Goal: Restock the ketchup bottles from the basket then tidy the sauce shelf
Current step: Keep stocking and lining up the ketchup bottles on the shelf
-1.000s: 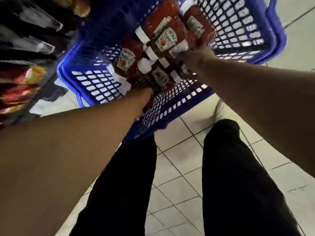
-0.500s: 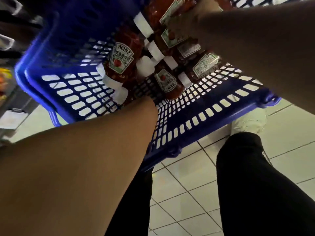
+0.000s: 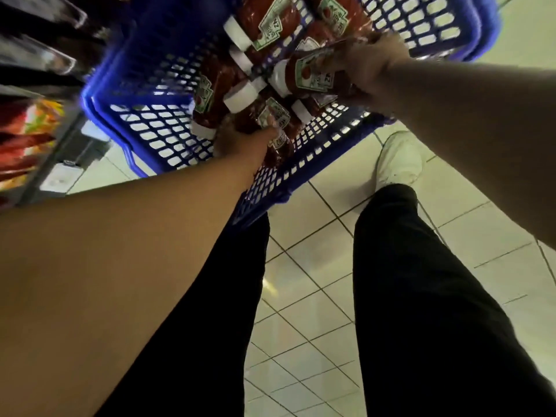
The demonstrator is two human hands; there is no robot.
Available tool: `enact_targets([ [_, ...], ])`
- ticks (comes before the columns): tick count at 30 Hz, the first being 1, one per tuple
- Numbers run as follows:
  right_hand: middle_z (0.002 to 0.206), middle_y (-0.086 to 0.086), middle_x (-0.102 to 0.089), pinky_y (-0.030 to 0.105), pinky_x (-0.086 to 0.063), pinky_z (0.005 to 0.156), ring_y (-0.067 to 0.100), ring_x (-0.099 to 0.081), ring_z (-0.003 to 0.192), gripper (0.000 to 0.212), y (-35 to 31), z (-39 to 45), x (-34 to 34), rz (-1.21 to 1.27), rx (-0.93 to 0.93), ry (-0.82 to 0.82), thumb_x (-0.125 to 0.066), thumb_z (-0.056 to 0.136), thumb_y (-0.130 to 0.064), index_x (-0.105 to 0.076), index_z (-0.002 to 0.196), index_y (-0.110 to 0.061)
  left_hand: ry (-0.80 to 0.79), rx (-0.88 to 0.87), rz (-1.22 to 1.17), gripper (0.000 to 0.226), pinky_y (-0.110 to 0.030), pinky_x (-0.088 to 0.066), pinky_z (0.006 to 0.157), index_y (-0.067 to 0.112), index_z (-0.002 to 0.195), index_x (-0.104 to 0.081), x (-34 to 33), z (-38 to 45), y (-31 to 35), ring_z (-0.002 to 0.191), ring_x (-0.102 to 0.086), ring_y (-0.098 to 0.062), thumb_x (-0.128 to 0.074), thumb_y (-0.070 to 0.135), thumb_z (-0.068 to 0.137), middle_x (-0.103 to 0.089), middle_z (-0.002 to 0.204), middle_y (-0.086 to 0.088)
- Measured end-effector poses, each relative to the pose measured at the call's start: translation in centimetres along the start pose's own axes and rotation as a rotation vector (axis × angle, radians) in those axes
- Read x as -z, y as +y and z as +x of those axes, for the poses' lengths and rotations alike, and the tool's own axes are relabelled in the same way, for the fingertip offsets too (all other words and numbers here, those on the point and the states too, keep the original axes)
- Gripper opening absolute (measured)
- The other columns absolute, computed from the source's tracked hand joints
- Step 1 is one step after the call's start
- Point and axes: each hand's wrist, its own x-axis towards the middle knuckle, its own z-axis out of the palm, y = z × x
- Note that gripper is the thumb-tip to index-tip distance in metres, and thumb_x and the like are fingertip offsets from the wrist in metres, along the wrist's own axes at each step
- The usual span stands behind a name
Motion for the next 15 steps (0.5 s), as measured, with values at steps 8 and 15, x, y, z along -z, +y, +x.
enact_targets([
  [8, 0.103, 0.013, -0.077, 0.035, -0.057, 0.068, 0.029, -0.075, 0.096, 0.052, -7.3, -13.2, 4.6, 0.172, 0.122, -0.092, -0.085, 0.075, -0.02, -0.065, 0.12, -0.005, -0.11, -0.139, -0.159, 0.045, -0.047, -0.06, 0.086, 0.023, 0.107, -0.07, 4.5, -11.0, 6.2, 0.1, -0.072, -0.023, -0.087, 0.029, 0.065, -0.074, 0.109, 0.001],
  [15, 0.137, 0.023, -0.06, 0.043, -0.053, 0.099, 0.036, -0.058, 0.128, 0.049, -13.8, -26.6, 8.4, 0.235, 0.083, -0.37, -0.065, 0.095, -0.023, -0.055, 0.138, -0.003, -0.253, -0.157, -0.444, 0.035, -0.047, -0.061, 0.076, 0.029, 0.103, -0.067, 11.9, -25.4, 12.2, 0.103, -0.071, -0.023, -0.083, 0.018, 0.074, -0.076, 0.098, 0.009],
])
